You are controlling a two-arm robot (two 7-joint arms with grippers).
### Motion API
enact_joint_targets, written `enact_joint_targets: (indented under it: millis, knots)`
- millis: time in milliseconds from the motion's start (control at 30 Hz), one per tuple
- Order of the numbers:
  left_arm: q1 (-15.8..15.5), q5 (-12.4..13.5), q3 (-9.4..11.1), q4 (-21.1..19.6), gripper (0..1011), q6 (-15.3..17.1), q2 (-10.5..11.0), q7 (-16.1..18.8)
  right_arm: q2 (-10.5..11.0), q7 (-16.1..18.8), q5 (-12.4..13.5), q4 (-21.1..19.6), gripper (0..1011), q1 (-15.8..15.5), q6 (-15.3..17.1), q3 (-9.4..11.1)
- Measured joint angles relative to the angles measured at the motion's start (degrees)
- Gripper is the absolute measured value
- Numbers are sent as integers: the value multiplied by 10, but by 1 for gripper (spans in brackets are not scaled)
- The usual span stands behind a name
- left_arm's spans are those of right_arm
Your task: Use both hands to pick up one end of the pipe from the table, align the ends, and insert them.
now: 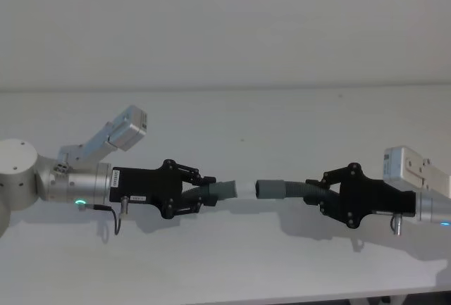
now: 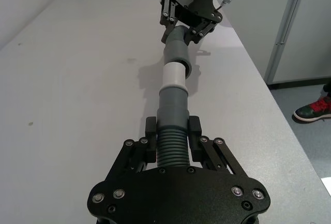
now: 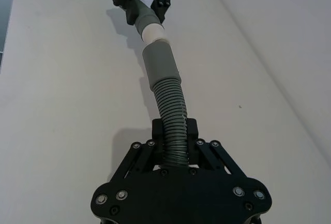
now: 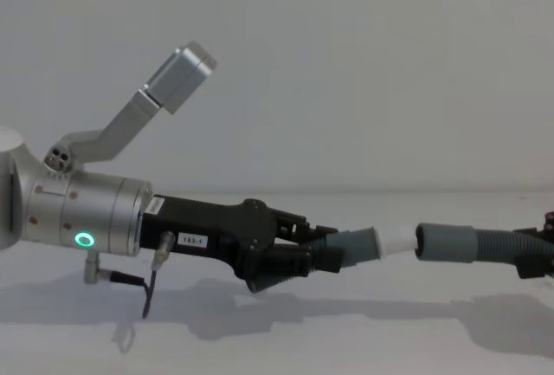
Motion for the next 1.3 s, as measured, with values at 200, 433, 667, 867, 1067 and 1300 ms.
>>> enact_joint_targets:
  millis: [200, 433, 667, 867, 1067, 1300]
  knots:
    - [-2, 1, -2, 4, 325, -1, -4, -3, 0, 0, 0, 0, 226, 0, 0, 0]
    - [-2, 2, -2, 5, 325, 0, -6, -5, 0, 0, 0, 0, 225, 0, 0, 0]
    - [-2, 2, 1, 3, 325, 5, -7, -6, 0, 0, 0, 0, 226, 0, 0, 0]
    - [-2, 3, 4, 3, 325, 7, -8, -7, 0, 0, 0, 0, 225, 0, 0, 0]
    - [-3, 3, 6, 5, 327, 8, -11, -9, 0, 0, 0, 0, 226, 0, 0, 0]
    - [-4, 5, 7, 8, 325, 8, -14, -11, 0, 0, 0, 0, 225, 0, 0, 0]
